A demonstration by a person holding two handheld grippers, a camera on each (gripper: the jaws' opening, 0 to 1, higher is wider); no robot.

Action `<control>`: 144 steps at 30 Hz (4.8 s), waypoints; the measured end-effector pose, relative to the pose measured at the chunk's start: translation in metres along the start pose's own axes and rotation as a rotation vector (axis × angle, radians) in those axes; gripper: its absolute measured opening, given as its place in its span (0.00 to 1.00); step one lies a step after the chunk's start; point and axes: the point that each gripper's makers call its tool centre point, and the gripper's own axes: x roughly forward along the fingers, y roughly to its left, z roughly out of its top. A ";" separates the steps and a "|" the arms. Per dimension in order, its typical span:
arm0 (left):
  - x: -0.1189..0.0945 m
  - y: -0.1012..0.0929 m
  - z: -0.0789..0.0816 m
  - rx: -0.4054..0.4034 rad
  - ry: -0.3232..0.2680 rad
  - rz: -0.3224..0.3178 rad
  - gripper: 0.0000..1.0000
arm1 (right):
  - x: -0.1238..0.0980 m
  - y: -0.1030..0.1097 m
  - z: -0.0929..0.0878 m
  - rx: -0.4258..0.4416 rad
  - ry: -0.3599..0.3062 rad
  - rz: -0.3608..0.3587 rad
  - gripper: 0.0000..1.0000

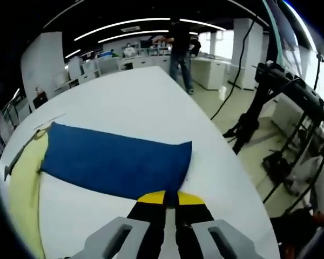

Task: Fold the garment on the visible template until the final outline fits inside the template.

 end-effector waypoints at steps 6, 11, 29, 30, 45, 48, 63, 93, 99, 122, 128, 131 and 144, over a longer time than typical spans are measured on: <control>-0.001 0.000 0.000 0.005 0.001 0.001 0.99 | 0.005 -0.007 0.004 0.017 0.001 0.007 0.00; -0.002 0.002 0.000 0.008 -0.001 0.003 0.99 | 0.000 -0.010 0.012 0.041 -0.025 0.006 0.00; -0.004 0.002 0.000 0.004 0.001 0.007 0.99 | -0.019 0.013 0.044 0.083 -0.126 0.060 0.00; -0.004 0.002 0.000 0.004 0.000 0.008 0.99 | -0.019 0.015 0.046 0.094 -0.134 0.066 0.00; -0.007 0.001 0.005 0.008 -0.009 0.005 0.99 | -0.027 0.054 0.072 0.102 -0.221 0.168 0.00; -0.007 0.001 0.005 0.010 -0.008 0.004 0.99 | -0.028 0.063 0.076 0.089 -0.231 0.185 0.00; -0.005 -0.002 0.006 0.019 -0.017 -0.007 0.99 | -0.033 0.110 0.098 0.018 -0.286 0.278 0.00; -0.005 -0.006 0.005 0.031 -0.013 -0.019 0.99 | -0.027 0.197 0.102 -0.093 -0.282 0.425 0.00; -0.005 -0.006 0.005 0.031 -0.014 -0.017 0.99 | -0.027 0.217 0.101 -0.132 -0.278 0.447 0.00; -0.004 -0.007 -0.002 0.026 0.002 -0.010 0.99 | -0.027 0.284 0.101 -0.188 -0.278 0.536 0.00; -0.006 -0.005 -0.004 0.020 0.001 -0.005 0.99 | -0.029 0.302 0.102 -0.205 -0.280 0.565 0.00; -0.007 -0.004 -0.004 0.018 0.000 -0.001 0.99 | -0.028 0.310 0.103 -0.213 -0.279 0.574 0.00; -0.007 0.000 -0.009 0.019 0.014 0.001 0.99 | -0.022 0.345 0.103 -0.242 -0.265 0.624 0.00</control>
